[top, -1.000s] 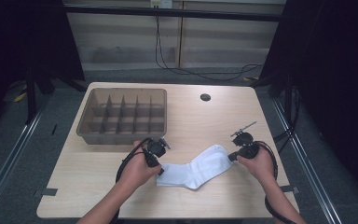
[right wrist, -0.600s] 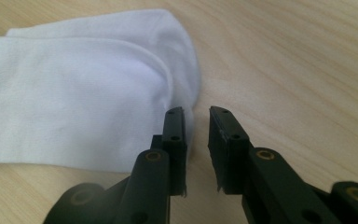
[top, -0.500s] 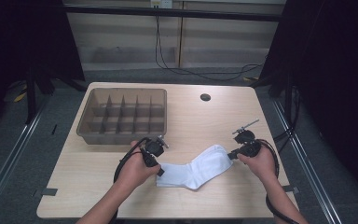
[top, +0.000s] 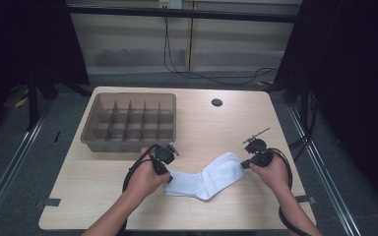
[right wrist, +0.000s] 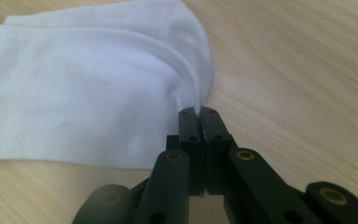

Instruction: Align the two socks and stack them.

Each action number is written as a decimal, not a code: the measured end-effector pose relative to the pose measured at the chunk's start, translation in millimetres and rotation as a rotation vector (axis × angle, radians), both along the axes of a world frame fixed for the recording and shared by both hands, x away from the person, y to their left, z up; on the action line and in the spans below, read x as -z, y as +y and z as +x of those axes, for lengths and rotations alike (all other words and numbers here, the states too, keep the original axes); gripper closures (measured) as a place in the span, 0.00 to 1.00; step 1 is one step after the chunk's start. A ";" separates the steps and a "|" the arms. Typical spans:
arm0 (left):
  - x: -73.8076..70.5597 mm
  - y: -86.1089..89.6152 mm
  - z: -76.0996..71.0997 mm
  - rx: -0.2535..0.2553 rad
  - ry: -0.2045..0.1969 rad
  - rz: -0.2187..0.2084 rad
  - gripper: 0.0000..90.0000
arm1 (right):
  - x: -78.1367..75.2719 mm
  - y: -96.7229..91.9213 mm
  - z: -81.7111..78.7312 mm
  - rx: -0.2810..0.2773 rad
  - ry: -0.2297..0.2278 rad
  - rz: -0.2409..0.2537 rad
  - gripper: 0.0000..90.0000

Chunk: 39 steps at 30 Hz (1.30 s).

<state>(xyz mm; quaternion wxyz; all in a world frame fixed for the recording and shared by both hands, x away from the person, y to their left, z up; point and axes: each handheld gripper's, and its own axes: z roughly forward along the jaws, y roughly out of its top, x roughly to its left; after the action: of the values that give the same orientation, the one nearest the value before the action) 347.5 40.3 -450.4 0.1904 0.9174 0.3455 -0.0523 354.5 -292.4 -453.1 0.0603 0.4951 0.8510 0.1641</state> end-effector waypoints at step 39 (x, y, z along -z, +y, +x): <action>6.4 0.8 -9.3 0.040 0.030 0.027 0.98 | 9.5 29.6 43.2 -0.037 0.039 -0.029 0.97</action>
<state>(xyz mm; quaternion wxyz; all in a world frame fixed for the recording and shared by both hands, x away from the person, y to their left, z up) 338.2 41.1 -456.8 0.1719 0.9257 0.3307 -0.0651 397.7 -262.9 -462.6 0.0480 0.4816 0.8633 0.1432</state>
